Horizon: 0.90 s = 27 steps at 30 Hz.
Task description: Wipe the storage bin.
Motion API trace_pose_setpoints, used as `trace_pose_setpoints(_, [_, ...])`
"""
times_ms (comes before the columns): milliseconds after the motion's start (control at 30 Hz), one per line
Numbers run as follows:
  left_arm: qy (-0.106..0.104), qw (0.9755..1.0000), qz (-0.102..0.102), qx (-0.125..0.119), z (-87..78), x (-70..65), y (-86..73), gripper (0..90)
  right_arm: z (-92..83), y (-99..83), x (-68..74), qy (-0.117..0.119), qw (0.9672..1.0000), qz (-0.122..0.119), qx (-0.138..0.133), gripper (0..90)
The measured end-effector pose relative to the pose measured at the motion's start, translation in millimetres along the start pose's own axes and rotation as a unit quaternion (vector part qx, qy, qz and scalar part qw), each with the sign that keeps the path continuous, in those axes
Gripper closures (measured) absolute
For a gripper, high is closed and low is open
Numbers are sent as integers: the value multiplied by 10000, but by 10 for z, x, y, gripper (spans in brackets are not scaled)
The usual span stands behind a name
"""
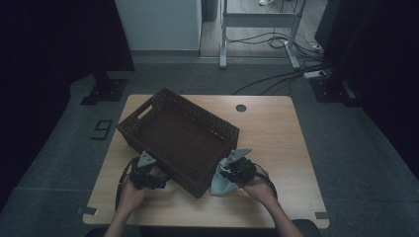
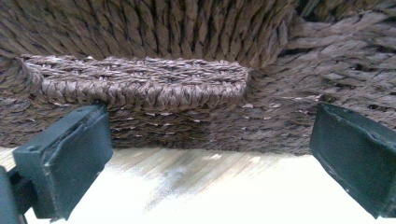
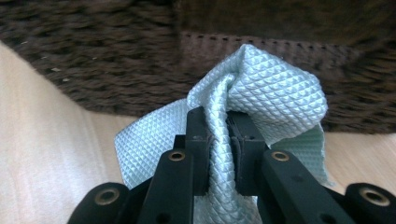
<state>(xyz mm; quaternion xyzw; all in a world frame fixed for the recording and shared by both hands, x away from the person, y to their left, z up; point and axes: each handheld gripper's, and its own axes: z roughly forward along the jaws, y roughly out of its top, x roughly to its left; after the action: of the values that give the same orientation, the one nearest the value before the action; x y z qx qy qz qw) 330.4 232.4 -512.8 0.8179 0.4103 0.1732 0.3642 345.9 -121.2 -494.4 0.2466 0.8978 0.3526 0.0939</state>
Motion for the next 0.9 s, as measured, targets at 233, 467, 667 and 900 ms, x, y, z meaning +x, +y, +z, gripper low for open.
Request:
trace_pose_setpoints(233, [4,10000,1,4,2,-1,1,0,6,-12,-135,-117,9997,190,-29,787])
trace_pose_setpoints(467, [24,10000,50,32,10,-12,7,0,8,-19,-227,-229,9994,278,-5,787])
trace_pose_setpoints(667, [31,10000,35,26,15,-14,8,0,-17,-44,-331,-380,9983,430,-44,787])
trace_pose_setpoints(900, [37,10000,33,24,16,-15,8,0,-24,-56,-460,-525,9967,612,-107,787])
